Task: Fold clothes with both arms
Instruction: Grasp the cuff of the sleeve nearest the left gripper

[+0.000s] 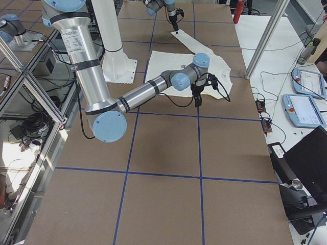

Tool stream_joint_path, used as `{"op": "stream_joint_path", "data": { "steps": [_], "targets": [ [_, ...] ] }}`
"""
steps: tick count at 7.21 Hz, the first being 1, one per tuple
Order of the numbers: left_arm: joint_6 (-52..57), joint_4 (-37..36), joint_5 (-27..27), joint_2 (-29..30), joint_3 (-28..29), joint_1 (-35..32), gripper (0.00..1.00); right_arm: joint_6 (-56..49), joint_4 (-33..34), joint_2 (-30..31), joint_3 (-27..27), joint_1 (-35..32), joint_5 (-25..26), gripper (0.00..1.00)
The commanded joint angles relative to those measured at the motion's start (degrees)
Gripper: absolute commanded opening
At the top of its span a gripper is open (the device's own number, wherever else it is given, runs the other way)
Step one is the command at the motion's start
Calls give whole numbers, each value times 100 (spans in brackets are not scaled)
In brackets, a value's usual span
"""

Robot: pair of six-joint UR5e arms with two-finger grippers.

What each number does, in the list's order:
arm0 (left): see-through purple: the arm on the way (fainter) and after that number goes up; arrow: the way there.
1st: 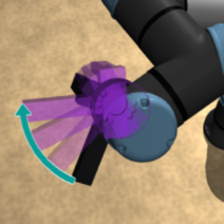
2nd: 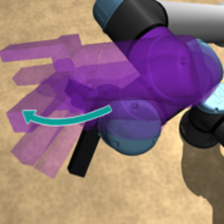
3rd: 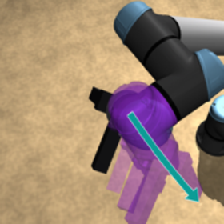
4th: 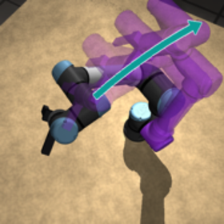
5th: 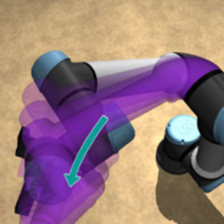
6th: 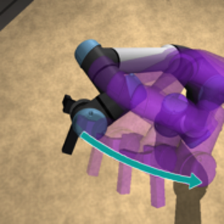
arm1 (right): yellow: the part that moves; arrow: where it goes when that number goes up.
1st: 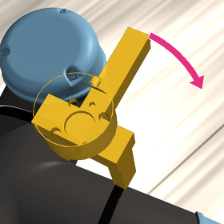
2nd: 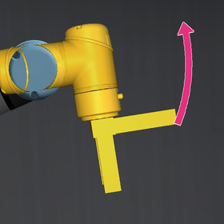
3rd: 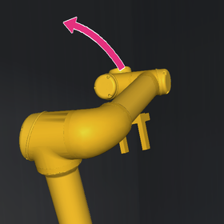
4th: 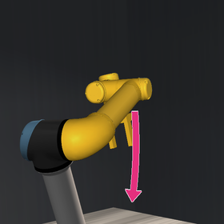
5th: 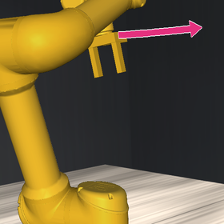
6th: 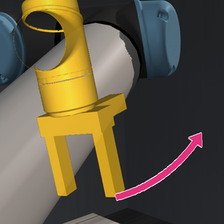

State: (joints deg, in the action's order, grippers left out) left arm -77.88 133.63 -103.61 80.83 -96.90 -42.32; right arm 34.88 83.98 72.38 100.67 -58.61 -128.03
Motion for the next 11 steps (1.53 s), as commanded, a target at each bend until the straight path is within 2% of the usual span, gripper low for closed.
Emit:
{"op": "stream_joint_path", "data": {
  "steps": [1, 5, 7, 9, 11],
  "targets": [
    [-60, -3, -10, 3, -39, 5, 60, 1, 4, 5, 14, -2, -3, 100],
    [-69, -12, -18, 11, -48, 5, 25, 37, 4, 5, 14, -2, -3, 100],
    [-61, -29, -36, 20, -118, -4, 3, 45, 4, 13, 23, -2, -3, 100],
    [-8, -117, -54, 38, -345, -13, 0, 37, 4, 188, 136, -2, -38, 100],
    [18, -580, -54, 500, -548, -74, 0, 63, 4, 530, 338, -19, -21, 100]
  ]
}}
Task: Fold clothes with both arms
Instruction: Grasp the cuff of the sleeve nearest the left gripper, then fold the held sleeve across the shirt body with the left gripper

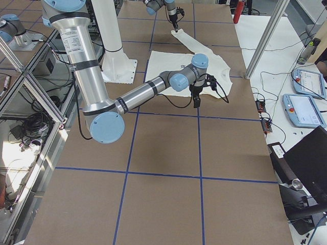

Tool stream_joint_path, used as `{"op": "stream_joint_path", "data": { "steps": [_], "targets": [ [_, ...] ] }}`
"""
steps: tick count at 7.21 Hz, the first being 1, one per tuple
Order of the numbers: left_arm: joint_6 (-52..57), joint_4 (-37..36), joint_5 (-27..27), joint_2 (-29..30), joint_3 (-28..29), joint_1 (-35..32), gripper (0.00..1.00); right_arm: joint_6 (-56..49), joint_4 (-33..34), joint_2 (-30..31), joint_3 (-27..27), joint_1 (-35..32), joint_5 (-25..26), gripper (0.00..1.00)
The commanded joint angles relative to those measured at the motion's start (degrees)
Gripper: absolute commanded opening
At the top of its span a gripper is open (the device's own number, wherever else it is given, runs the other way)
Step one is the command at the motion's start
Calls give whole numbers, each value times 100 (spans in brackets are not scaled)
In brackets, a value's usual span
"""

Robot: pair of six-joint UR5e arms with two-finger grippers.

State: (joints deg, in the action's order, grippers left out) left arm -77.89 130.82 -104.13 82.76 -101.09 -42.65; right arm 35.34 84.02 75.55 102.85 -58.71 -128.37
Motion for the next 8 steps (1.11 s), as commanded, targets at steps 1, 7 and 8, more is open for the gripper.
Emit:
{"op": "stream_joint_path", "data": {
  "steps": [1, 7, 8],
  "targets": [
    [28, -929, 7, 842, -130, -146, 0, 17, -26, 441, 139, -26, 66, 100],
    [433, -3168, -63, 4646, 280, -560, 0, -80, -123, 1138, 280, -412, 57, 100],
    [415, -3133, -194, 5245, 631, -551, 0, -71, -114, 1138, 280, -422, 57, 100]
  ]
}}
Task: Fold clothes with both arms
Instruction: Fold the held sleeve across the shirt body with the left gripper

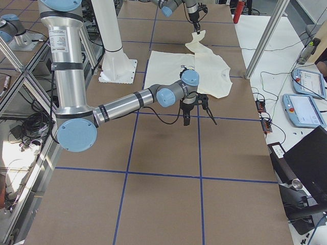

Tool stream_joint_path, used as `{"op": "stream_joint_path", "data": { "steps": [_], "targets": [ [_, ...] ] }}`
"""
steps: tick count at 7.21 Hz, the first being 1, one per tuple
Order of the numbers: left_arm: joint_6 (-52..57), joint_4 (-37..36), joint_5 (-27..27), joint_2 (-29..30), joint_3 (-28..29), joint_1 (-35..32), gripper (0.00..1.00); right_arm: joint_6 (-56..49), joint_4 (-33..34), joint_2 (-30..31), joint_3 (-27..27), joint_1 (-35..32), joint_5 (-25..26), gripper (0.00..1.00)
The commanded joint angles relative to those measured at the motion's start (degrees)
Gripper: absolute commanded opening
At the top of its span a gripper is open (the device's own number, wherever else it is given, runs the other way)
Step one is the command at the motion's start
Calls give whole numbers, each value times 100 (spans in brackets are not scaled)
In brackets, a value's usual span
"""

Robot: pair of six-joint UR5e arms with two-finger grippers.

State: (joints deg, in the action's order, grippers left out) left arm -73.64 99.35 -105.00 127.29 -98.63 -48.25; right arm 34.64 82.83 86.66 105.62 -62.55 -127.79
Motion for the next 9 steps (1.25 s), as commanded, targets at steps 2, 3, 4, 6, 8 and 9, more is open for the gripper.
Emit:
{"op": "stream_joint_path", "data": {
  "steps": [2, 3, 4, 6, 8, 9],
  "targets": [
    [-333, 852, -362, 1821, 1577, 52, 0, -1, 6, 18, -15, -55, -9, 100],
    [-536, 1467, -346, 1912, 2062, 261, 0, -1, 6, 9, -24, -55, -1, 100],
    [-573, 1752, -337, 1939, 2302, 385, 0, -1, 6, 9, -24, -55, -1, 100],
    [-818, 1911, -310, 2647, 3160, 500, 0, 7, 6, 9, -6, -64, -18, 100],
    [-1030, 2509, -275, 2836, 3718, 754, 0, 34, 6, 9, -15, -64, -18, 100],
    [-1047, 2537, -5, 2836, 3780, 903, 0, 51, 6, 9, -15, -64, -18, 100]
  ]
}}
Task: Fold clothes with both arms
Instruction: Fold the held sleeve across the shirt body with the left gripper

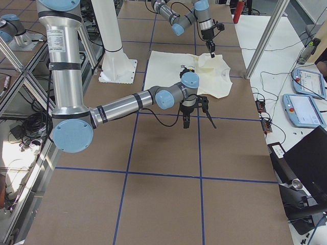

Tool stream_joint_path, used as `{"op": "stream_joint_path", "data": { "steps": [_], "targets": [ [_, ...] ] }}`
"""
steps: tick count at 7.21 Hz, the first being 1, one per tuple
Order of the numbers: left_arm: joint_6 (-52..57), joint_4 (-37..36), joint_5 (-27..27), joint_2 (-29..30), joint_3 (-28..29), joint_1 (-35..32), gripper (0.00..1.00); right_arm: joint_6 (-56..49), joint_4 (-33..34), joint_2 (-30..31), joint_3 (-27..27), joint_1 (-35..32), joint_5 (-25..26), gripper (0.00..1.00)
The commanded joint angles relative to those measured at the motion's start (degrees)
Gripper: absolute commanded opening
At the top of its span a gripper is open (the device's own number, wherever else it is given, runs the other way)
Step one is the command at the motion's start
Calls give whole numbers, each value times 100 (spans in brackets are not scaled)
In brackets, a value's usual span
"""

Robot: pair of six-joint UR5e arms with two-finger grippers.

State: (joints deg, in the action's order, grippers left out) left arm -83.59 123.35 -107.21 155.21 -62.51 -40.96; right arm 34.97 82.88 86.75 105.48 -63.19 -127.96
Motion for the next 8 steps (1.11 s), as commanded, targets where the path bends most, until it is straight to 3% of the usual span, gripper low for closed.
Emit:
{"op": "stream_joint_path", "data": {
  "steps": [1, 2, 3, 8],
  "targets": [
    [-209, 206, 358, 44, 239, 280, 0, 28, 0, 0, -2, 0, 0, 100],
    [-619, 459, 402, 79, 465, 403, 18, 28, 0, 0, -10, 8, 8, 100],
    [-702, 836, 803, 236, 868, 622, 99, 28, 0, -9, -19, 8, 8, 100],
    [-246, 901, 913, 141, 828, 650, 100, 132, 0, -193, 7, 43, 0, 100]
  ]
}}
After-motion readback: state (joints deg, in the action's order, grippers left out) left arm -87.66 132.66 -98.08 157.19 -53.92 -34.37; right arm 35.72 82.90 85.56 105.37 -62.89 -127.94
